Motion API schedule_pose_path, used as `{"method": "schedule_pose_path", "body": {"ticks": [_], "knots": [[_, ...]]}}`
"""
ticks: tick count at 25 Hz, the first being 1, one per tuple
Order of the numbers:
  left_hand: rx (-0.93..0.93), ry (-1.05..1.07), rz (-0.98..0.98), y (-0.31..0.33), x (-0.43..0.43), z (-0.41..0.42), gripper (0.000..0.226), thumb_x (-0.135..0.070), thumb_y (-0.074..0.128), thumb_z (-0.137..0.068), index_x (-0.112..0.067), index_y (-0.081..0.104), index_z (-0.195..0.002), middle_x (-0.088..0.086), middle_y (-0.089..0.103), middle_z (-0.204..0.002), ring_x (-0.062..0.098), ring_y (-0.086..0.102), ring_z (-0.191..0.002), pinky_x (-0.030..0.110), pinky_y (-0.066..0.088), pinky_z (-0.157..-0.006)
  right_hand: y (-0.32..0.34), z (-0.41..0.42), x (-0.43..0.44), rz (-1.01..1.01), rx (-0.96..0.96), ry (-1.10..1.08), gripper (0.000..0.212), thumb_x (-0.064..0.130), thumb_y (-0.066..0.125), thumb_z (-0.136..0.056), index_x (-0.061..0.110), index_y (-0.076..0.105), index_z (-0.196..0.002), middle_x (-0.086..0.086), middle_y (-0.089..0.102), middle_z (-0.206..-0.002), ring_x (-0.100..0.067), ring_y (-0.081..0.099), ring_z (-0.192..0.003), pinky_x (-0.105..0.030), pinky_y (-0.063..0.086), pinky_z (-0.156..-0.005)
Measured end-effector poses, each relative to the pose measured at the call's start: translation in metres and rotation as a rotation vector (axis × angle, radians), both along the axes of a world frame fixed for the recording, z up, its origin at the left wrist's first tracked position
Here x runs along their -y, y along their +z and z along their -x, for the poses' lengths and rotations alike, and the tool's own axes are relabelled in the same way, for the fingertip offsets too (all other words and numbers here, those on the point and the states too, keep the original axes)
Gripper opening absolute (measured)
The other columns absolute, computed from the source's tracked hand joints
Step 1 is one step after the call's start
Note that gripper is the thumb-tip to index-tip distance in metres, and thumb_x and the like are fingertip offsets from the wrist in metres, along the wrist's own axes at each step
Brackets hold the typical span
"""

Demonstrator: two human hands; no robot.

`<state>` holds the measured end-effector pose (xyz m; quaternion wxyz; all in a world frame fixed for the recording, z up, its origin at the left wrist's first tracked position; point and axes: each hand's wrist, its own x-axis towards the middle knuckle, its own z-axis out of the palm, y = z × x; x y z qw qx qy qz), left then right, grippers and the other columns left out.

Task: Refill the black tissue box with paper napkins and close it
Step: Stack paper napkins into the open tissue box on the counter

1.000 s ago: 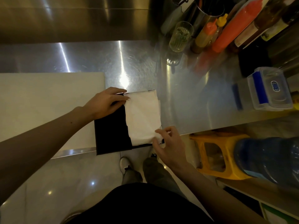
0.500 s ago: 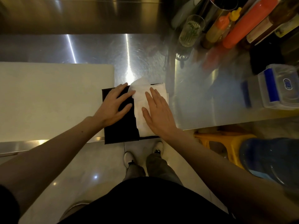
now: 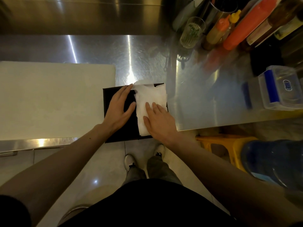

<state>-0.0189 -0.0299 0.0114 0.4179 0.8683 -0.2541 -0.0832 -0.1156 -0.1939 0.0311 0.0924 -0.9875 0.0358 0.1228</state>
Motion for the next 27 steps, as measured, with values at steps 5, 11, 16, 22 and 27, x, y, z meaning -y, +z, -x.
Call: {"method": "schedule_pose_path", "body": {"ticks": [5, 11, 16, 22, 27], "knots": [[0.019, 0.106, -0.110, -0.018, -0.006, 0.013, 0.058, -0.035, 0.036, -0.100, -0.012, 0.023, -0.152, 0.012, 0.025, -0.158, 0.022, 0.021, -0.146, 0.044, 0.019, -0.119, 0.001, -0.015, -0.003, -0.033, 0.235, -0.043, 0.054, 0.031, 0.033, -0.102, 0.009, 0.024, -0.150, -0.018, 0.023, -0.157, -0.031, 0.024, -0.145, -0.041, 0.023, -0.116], [0.044, 0.169, -0.282, -0.022, -0.010, 0.029, 0.055, -0.033, 0.025, -0.102, -0.018, 0.015, -0.154, 0.009, 0.016, -0.161, 0.023, 0.012, -0.149, 0.046, 0.008, -0.120, -0.021, -0.044, -0.004, -0.015, 0.063, 0.037, 0.058, 0.035, 0.022, -0.103, 0.014, 0.004, -0.153, -0.015, 0.002, -0.162, -0.029, 0.005, -0.149, -0.048, 0.018, -0.119], [0.045, 0.159, -0.372, -0.021, -0.010, 0.033, 0.055, -0.035, 0.022, -0.101, -0.020, 0.013, -0.154, 0.011, 0.014, -0.162, 0.025, 0.010, -0.149, 0.046, 0.007, -0.120, -0.041, -0.043, -0.006, 0.052, -0.047, 0.048, 0.064, 0.047, 0.021, -0.099, 0.023, -0.004, -0.153, -0.021, -0.001, -0.160, -0.042, 0.003, -0.146, -0.053, 0.010, -0.119], [0.039, 0.141, -0.414, -0.019, -0.008, 0.033, 0.055, -0.034, 0.021, -0.101, -0.021, 0.015, -0.154, 0.014, 0.013, -0.161, 0.027, 0.009, -0.149, 0.048, 0.009, -0.120, -0.056, -0.043, -0.007, 0.067, -0.111, 0.048, 0.061, 0.046, 0.019, -0.101, 0.025, -0.006, -0.153, -0.022, -0.005, -0.160, -0.045, -0.005, -0.145, -0.054, 0.001, -0.119], [0.027, 0.139, -0.434, -0.018, -0.008, 0.033, 0.056, -0.035, 0.020, -0.100, -0.021, 0.016, -0.154, 0.014, 0.012, -0.161, 0.028, 0.009, -0.149, 0.049, 0.009, -0.120, -0.058, -0.043, -0.006, 0.030, -0.113, 0.047, 0.059, 0.045, 0.017, -0.101, 0.026, -0.005, -0.153, -0.020, -0.009, -0.160, -0.043, -0.010, -0.146, -0.051, -0.005, -0.117]]}}
